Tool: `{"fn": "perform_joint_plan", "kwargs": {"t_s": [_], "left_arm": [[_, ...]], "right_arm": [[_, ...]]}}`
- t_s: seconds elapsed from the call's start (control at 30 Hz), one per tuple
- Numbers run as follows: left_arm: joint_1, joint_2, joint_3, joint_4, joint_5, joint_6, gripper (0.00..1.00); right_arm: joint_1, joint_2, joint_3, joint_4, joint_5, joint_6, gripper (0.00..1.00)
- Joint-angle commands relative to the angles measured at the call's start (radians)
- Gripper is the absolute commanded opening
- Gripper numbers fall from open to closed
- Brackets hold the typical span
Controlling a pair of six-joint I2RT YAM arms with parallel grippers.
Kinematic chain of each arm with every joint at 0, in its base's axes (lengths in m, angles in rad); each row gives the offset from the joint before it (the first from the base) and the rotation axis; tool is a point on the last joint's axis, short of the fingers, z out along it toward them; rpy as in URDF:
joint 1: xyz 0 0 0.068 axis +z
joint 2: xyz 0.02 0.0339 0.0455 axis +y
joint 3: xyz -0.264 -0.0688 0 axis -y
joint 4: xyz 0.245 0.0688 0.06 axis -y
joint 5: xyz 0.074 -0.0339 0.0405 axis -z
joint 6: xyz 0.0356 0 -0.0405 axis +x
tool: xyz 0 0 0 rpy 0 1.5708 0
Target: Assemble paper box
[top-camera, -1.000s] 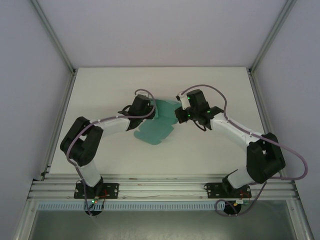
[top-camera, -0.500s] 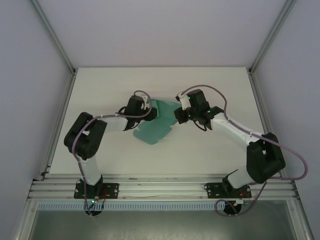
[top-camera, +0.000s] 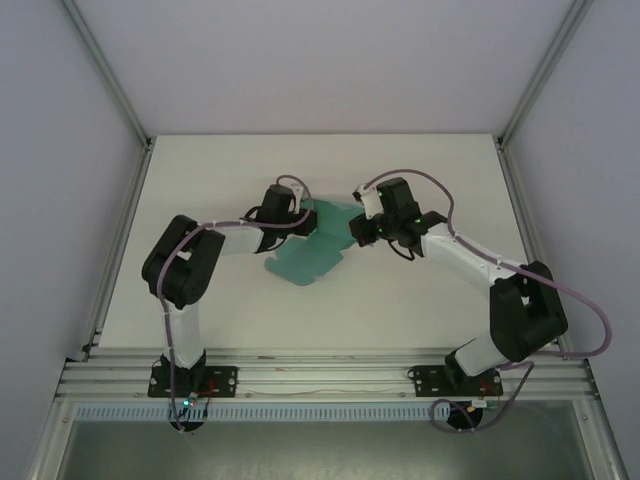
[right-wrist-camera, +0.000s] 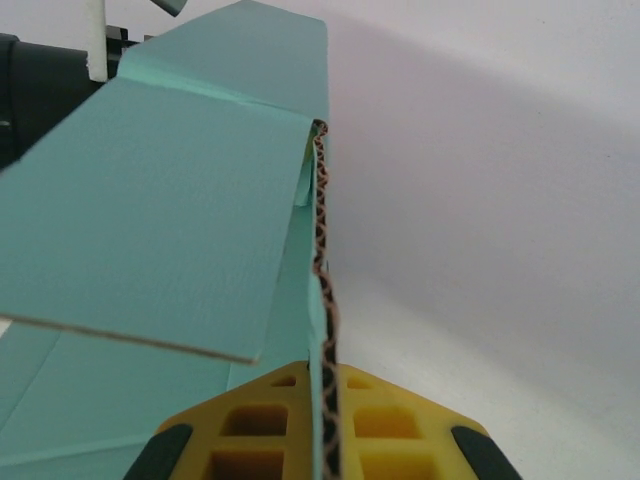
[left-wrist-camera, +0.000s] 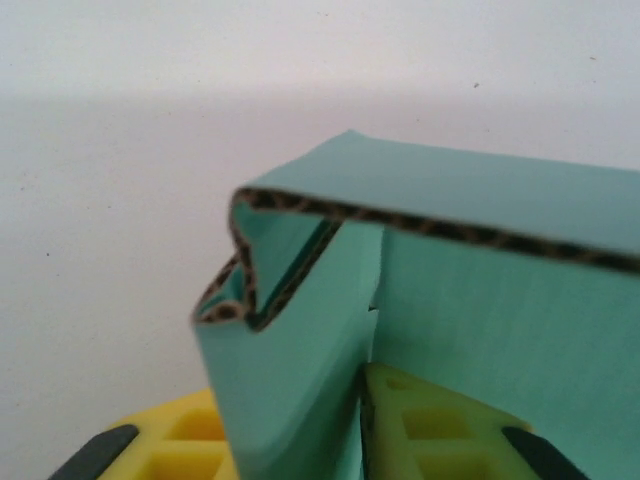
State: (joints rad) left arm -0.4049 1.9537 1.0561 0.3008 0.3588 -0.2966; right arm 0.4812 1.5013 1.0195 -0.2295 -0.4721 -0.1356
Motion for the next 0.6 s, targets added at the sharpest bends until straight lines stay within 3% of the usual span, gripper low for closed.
{"fn": "perform_joint_plan", "kwargs": {"t_s": [0.0, 0.27, 0.47, 0.57], "left_arm": [[-0.002, 0.029, 0.019, -0.038, -0.071, 0.015, 0.17], [-0.054, 0.048, 0.067, -0.236, -0.506, -0.076, 0.01], [-0.079, 0.075, 0.162, -0.458, -0.809, -0.218, 0.00], [-0.084, 0.111, 0.225, -0.566, -0.860, -0.283, 0.00]], "right_arm": [[-0.001, 0.018, 0.017, -0.032, -0.011, -0.006, 0.00], [0.007, -0.030, 0.012, -0.004, 0.050, 0.044, 0.00], [0.031, -0.059, 0.009, -0.018, 0.104, 0.053, 0.00], [0.040, -0.062, 0.001, -0.002, 0.125, 0.058, 0.00]]}}
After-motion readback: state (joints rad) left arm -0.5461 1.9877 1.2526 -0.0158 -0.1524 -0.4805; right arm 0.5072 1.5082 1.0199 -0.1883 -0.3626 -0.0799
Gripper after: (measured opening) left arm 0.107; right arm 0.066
